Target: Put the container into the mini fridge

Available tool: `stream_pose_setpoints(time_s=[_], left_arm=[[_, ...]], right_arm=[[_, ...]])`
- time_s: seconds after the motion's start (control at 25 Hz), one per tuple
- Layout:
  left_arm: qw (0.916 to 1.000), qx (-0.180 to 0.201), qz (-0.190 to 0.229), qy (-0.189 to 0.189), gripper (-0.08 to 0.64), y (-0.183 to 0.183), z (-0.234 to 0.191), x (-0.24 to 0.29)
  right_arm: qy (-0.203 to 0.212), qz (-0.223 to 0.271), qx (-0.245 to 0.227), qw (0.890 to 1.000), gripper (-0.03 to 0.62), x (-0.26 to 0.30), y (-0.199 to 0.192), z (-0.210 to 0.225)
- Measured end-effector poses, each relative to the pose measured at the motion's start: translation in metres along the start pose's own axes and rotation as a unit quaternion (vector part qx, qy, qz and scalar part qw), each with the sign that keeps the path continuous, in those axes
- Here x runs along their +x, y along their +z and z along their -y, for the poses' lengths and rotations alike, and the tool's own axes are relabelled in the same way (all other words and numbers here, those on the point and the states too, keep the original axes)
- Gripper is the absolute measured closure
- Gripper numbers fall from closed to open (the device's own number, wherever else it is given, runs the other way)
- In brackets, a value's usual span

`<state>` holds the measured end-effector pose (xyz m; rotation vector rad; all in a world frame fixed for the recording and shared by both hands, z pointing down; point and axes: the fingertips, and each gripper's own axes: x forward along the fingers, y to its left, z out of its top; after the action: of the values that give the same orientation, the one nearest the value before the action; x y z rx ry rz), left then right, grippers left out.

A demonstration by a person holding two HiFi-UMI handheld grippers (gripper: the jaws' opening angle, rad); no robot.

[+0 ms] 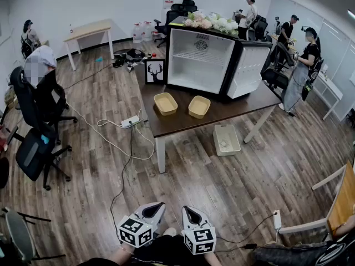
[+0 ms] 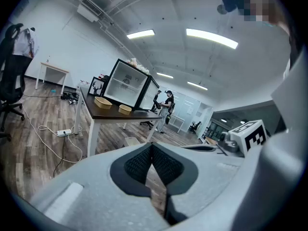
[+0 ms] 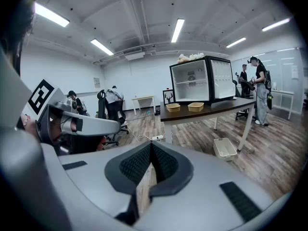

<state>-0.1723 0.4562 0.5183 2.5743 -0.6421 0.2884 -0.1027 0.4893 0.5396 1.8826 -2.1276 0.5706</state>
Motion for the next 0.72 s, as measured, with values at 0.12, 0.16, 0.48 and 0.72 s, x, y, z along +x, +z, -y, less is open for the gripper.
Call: stream_pose_setpoints(time_s=[0.12, 0.16, 0.48, 0.72], left_arm=[[0.9999, 0.011, -0.011, -0.004, 0.552, -0.011, -0.001, 0.000], [0.9998, 0.015, -0.014, -0.005, 0.551, -0.013, -0.003, 0.000], [0.9996, 0.012, -0.018, -0.017, 0.551, -0.017, -0.002, 0.006], [0.9995, 0.028, -0.012, -0.012, 0.551, -0.012, -0.004, 0.006]], right_arm=[[-0.004, -0.003, 0.003, 1.000, 0.586, 0.000, -0.005, -0.001], [-0.006, -0.004, 0.004, 1.000, 0.586, 0.000, -0.006, -0.001], [-0.015, -0.015, 0.002, 1.000, 0.586, -0.005, -0.015, 0.002], [-0.015, -0.011, 0.036, 0.999, 0.584, -0.001, -0.015, 0.009]])
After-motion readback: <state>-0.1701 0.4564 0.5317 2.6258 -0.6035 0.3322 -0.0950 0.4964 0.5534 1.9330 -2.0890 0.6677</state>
